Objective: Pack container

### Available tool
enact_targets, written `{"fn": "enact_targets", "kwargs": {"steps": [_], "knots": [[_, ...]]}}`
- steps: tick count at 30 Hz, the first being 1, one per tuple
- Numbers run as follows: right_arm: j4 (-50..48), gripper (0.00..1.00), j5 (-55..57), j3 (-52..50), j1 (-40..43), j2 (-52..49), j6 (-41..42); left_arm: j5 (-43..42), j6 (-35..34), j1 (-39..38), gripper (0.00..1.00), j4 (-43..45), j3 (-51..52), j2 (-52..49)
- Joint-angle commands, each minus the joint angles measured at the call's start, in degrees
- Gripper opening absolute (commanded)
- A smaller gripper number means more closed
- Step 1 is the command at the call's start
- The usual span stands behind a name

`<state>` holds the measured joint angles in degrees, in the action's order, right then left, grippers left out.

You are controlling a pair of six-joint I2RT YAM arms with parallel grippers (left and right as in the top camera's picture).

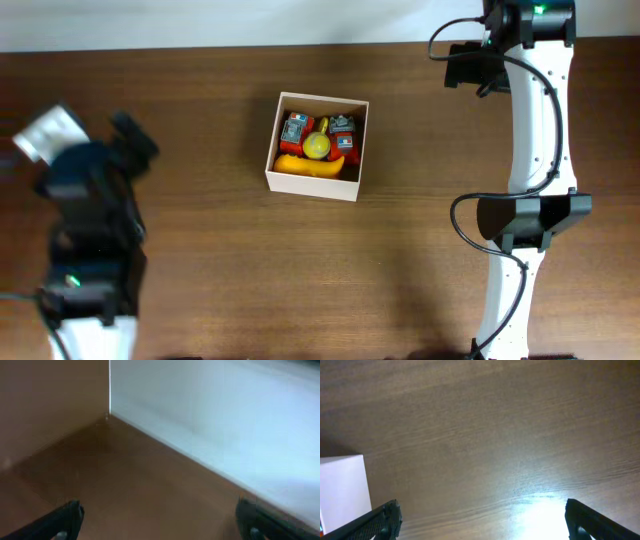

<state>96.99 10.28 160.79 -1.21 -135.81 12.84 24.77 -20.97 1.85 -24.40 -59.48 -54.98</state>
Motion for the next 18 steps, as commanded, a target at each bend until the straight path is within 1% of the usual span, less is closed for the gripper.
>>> {"fn": "enact_targets", "kwargs": {"steps": [1, 3, 7, 10, 13, 18], "knots": [[0.31, 0.99, 0.9, 0.68, -0.26, 1.29, -0.52, -3.04, 0.22, 0.2, 0.99, 6.91, 13.16, 9.9], [0.31, 0.99, 0.9, 0.68, -0.26, 1.29, -0.52, -4.31, 0.46, 0.2, 0.99, 12.13, 20.72, 15.34], [0.33, 0.99, 0.9, 0.68, -0.26, 1.29, -0.52, -9.49, 5.6, 0.2, 0.99, 21.55, 36.11, 27.61], [0.31, 0.99, 0.9, 0.68, -0.26, 1.29, -0.52, -12.26, 7.63, 0.2, 0.99, 25.35, 43.47, 33.97], [0.31, 0.99, 0.9, 0.68, -0.26, 1.29, -0.52, -14.16, 7.63, 0.2, 0.99, 27.23, 48.57, 38.82], [0.31, 0.99, 0.9, 0.68, -0.26, 1.29, -0.52, -16.26, 7.63, 0.2, 0.99, 27.39, 54.31, 45.07]]}}
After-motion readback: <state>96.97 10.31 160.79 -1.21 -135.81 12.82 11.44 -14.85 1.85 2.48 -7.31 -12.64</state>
